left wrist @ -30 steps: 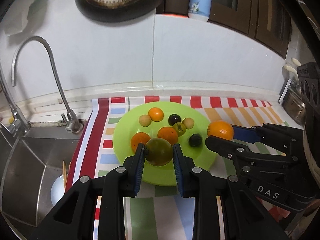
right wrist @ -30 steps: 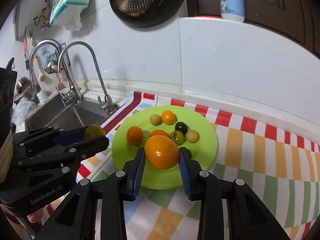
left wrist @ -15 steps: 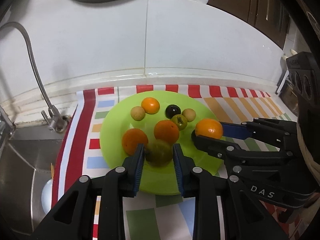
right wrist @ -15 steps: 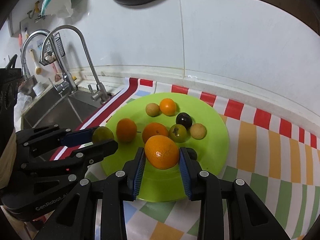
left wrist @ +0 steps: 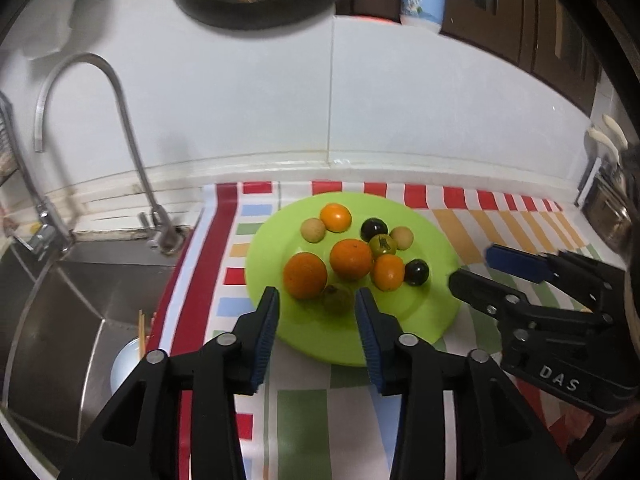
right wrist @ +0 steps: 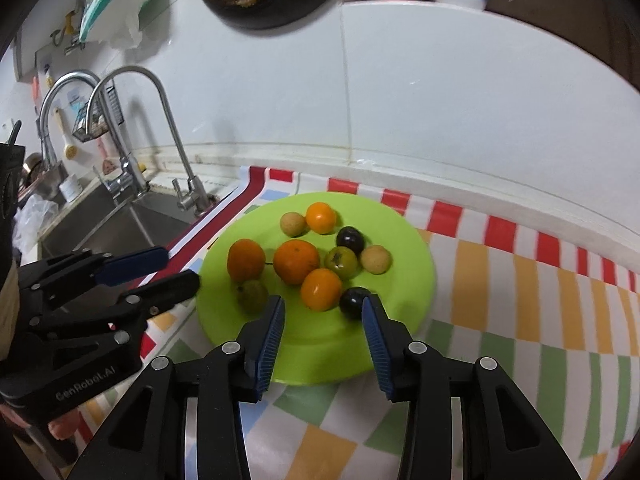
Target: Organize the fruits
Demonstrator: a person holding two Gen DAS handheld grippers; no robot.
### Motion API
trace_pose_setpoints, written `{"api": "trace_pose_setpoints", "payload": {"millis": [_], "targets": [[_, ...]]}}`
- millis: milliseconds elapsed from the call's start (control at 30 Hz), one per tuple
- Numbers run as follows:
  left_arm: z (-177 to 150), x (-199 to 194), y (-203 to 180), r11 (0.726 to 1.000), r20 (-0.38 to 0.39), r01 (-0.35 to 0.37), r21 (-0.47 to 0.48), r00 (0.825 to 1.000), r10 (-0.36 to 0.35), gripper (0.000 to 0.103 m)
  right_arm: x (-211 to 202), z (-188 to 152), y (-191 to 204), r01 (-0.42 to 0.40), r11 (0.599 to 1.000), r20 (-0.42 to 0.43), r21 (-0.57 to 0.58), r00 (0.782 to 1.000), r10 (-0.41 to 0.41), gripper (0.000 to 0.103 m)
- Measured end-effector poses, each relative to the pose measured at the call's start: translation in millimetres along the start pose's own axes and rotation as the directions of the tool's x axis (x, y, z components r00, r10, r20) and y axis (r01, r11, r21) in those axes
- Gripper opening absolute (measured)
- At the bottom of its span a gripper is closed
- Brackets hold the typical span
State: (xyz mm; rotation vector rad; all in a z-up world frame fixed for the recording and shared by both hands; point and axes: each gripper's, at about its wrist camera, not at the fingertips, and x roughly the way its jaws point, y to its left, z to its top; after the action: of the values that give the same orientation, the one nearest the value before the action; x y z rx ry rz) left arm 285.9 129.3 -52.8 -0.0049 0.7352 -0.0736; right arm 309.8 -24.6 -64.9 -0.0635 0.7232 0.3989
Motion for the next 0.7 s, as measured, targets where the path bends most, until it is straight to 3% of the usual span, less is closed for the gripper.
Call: {"api": "trace_pose_setpoints", "payload": {"millis": [167, 333, 700], "targets": [[-1, -32, -4, 0.999, 0.056, -0.049, 0.011, 0.997, 0.048, 0.062, -37, -4, -1, 0.048, 0.998, 0.069, 0.045, 0.996, -0.051, 0.056], [-4, -59, -5, 0.999, 0.087, -0.007, 0.034, 0.996, 0.004, 0.068, -73, -11, 7, 0.083, 0.993, 0.122, 0.081, 0.988, -0.092, 0.063], [-31, -115, -15, 0.99, 0.139, 0.033, 0.137, 0.989, -0.052, 0.07, -134, -51, 34, 0.185, 0.97, 0.153, 0.156, 0.966, -0.209, 0.063]]}}
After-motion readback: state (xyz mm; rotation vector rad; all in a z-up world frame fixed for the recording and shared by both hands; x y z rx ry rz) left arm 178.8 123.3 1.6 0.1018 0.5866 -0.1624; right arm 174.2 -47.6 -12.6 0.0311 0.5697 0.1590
